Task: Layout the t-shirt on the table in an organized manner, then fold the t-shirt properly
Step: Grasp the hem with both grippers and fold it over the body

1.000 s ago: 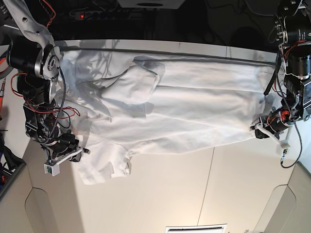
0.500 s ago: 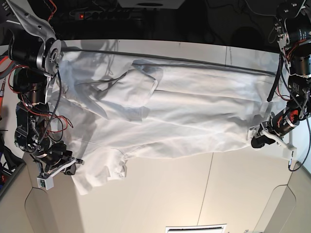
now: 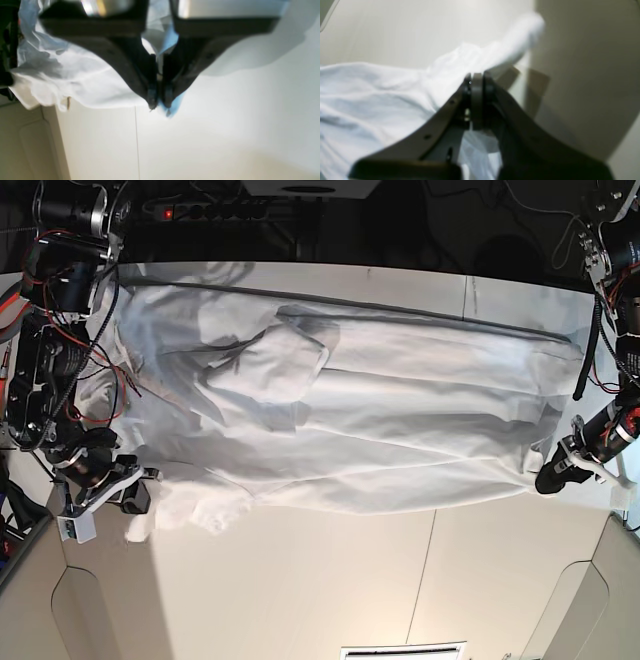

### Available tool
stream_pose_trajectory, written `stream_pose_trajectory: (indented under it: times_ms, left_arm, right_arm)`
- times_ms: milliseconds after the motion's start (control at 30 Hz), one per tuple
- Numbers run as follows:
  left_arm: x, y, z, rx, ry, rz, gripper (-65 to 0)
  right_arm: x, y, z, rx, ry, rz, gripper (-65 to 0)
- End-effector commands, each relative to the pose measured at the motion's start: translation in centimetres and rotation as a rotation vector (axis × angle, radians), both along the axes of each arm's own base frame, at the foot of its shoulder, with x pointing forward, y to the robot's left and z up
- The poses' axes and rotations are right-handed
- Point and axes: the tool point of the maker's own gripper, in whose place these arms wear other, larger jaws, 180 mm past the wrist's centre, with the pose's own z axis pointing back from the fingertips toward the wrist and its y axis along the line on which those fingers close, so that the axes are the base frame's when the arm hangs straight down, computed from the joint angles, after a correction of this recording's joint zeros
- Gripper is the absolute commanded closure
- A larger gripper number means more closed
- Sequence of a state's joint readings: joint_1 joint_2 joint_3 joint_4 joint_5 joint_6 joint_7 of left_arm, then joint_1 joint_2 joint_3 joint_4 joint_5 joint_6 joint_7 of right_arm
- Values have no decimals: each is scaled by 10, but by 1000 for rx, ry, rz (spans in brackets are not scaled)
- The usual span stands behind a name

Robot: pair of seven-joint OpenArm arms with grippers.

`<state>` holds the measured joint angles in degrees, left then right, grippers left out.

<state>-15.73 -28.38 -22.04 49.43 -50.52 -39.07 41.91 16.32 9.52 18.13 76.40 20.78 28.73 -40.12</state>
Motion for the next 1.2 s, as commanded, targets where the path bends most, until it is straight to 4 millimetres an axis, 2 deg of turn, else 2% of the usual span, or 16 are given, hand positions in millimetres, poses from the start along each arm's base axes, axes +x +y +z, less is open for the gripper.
stream_pose_trajectory:
  times_ms: [0, 333, 567, 667, 800, 1000, 1167]
  left_arm:
    - [12, 11, 27, 1, -78, 11, 0]
    - [4, 5, 26, -65, -46, -15, 0]
    - [-6, 22, 25, -92, -61, 49, 0]
    - [-12, 29, 24, -101, -56, 72, 0]
    - [-20, 28, 17, -103, -20, 59, 0]
    - [-41, 30, -2, -97, 40, 60, 0]
    - [-55, 24, -15, -100, 107, 24, 0]
  right_arm:
    - [11, -3, 25, 9, -73, 1, 0]
    - [-32, 13, 30, 54, 1, 130, 0]
    - [-66, 12, 28, 23, 9, 138, 0]
    - [-74, 6, 28, 11, 13, 124, 0]
    - [-82, -7, 25, 5, 25, 91, 0]
    - [-101, -25, 20, 38, 84, 59, 0]
    - [-114, -44, 16, 53, 111, 8, 0]
